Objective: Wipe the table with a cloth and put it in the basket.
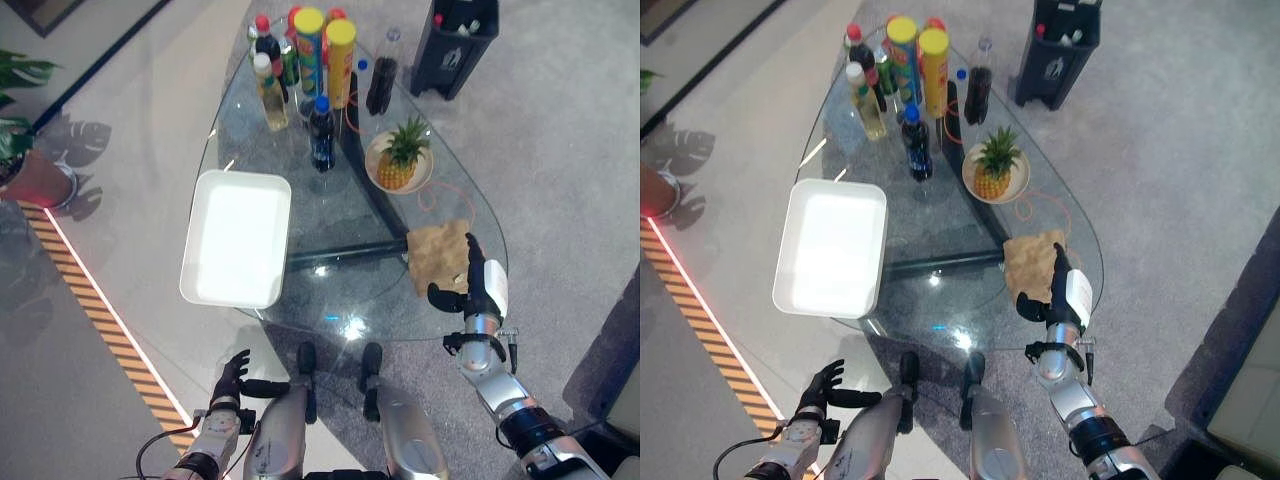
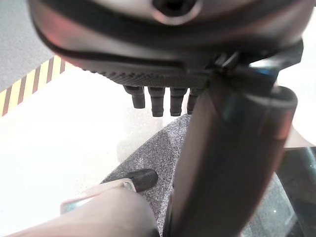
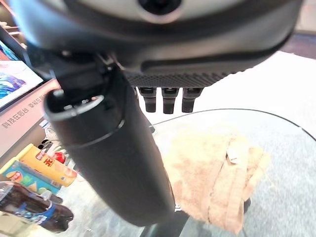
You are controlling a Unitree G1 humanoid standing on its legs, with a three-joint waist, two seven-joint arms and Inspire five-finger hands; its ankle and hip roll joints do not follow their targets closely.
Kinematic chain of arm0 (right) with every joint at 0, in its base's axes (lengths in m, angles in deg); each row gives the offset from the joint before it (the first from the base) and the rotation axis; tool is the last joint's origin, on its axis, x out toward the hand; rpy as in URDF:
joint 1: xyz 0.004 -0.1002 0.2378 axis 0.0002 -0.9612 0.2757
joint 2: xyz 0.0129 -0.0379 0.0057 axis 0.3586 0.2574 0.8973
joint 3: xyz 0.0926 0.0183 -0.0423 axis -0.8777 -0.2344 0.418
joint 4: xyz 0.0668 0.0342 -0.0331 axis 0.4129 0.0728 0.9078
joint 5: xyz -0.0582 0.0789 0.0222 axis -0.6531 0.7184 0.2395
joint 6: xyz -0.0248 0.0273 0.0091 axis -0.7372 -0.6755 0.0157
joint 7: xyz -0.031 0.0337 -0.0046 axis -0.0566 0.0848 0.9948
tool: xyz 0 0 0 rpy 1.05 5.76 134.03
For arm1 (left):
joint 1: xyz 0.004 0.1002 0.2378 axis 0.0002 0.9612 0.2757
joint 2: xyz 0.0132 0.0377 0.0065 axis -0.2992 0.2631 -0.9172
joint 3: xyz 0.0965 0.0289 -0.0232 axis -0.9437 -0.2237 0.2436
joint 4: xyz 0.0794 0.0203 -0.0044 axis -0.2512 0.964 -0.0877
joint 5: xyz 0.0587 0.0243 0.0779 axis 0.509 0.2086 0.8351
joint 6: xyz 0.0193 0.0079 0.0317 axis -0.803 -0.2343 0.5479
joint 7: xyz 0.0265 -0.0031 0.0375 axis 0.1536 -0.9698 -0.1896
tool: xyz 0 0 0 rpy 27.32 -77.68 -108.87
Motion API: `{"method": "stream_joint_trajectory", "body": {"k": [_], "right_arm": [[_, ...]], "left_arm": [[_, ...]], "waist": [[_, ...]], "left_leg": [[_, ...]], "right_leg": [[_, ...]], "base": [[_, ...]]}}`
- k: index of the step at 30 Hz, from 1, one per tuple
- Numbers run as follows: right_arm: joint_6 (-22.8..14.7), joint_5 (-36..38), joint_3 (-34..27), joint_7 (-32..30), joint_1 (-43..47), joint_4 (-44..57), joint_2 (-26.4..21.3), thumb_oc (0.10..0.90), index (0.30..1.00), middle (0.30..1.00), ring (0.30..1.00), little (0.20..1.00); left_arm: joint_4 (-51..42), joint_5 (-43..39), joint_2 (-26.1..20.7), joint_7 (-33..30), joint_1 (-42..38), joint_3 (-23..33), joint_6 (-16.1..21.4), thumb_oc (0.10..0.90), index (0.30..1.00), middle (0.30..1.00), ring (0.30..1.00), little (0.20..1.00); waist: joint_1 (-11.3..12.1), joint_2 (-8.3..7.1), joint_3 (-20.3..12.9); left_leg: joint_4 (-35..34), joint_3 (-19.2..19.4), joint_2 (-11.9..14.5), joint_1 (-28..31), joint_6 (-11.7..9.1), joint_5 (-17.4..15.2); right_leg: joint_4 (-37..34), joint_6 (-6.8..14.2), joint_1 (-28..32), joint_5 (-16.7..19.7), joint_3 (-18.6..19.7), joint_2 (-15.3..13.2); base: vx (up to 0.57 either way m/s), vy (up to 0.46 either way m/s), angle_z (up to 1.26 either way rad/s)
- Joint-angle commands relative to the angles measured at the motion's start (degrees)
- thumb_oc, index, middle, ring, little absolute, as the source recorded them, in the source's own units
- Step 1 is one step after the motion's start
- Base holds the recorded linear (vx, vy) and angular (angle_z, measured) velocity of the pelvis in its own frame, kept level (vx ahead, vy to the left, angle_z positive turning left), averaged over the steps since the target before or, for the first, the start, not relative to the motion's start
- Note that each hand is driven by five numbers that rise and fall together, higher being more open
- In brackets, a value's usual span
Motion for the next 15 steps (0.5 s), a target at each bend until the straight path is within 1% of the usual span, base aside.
{"method": "stream_joint_trajectory", "body": {"k": [1, 6, 9, 11, 12, 15], "right_arm": [[-0.2, -2.9, -0.3, -6.9, 1.9, 5.1, -3.3, 0.8, 0.9, 0.9, 0.9, 0.9], [2.2, -1.1, -0.5, -12.6, 6.7, 4.3, -4.3, 0.8, 0.9, 0.9, 0.9, 0.9], [4.2, 0.3, -0.8, -16.0, 9.9, 3.6, -4.3, 0.8, 0.9, 0.9, 0.9, 0.9], [5.8, 1.4, -1.4, -18.2, 12.3, 3.1, -4.7, 0.8, 0.9, 0.9, 0.9, 0.9], [5.8, 1.4, -1.5, -18.3, 12.4, 3.0, -4.8, 0.8, 0.9, 0.9, 0.9, 0.9], [7.2, 3.7, -3.1, -20.5, 14.6, 2.3, -5.9, 0.8, 0.9, 0.9, 0.9, 0.9]], "left_arm": [[-1.7, -2.3, -0.8, -2.2, 2.2, -2.3, 2.5, 0.8, 0.9, 0.9, 0.9, 0.9], [-3.7, -3.5, -1.1, -2.8, -1.0, -3.6, 2.7, 0.8, 0.9, 0.9, 0.9, 0.9], [-4.6, -3.7, -1.0, -3.4, -2.1, -4.6, 2.8, 0.8, 0.9, 0.9, 0.9, 0.9], [-5.5, -3.9, -1.0, -3.9, -2.6, -5.2, 2.6, 0.8, 0.9, 0.9, 0.9, 0.9], [-5.5, -3.9, -0.9, -3.9, -2.6, -5.2, 2.6, 0.8, 0.9, 0.9, 0.9, 0.9], [-6.6, -4.1, -1.0, -4.7, -2.6, -5.7, 2.3, 0.8, 0.9, 0.9, 0.9, 0.9]], "waist": [[-0.1, -0.14, -1.8], [-0.1, 0.55, 0.8], [0.0, 1.02, 0.8], [0.2, 1.46, 0.8], [0.2, 1.5, 0.8], [0.3, 2.12, 0.8]], "left_leg": [[9.5, 4.5, 0.5, -3.8, 1.7, -6.1], [13.3, 4.7, 0.4, -9.0, 1.5, -6.3], [14.5, 4.9, 0.3, -12.1, 1.6, -6.4], [15.6, 5.2, 0.3, -15.2, 1.7, -6.6], [15.7, 5.2, 0.3, -15.5, 1.7, -6.7], [16.9, 5.5, 0.6, -19.0, 1.9, -7.0]], "right_leg": [[6.1, -0.8, -3.3, -2.4, -0.8, -0.6], [10.1, -1.2, -8.7, -2.9, -0.8, -0.6], [12.0, -1.1, -12.3, -3.0, -0.8, -1.0], [13.3, -1.0, -15.7, -2.9, -0.8, -1.4], [13.5, -1.0, -15.9, -2.9, -0.8, -1.4], [14.8, -0.9, -19.8, -2.7, -0.4, -1.5]], "base": [[-0.05, 0.044, 0.0], [-0.04, 0.033, 0.0], [0.01, 0.044, -0.01], [0.0, 0.052, -0.08], [0.0, 0.033, -0.02], [0.02, 0.036, 0.03]]}}
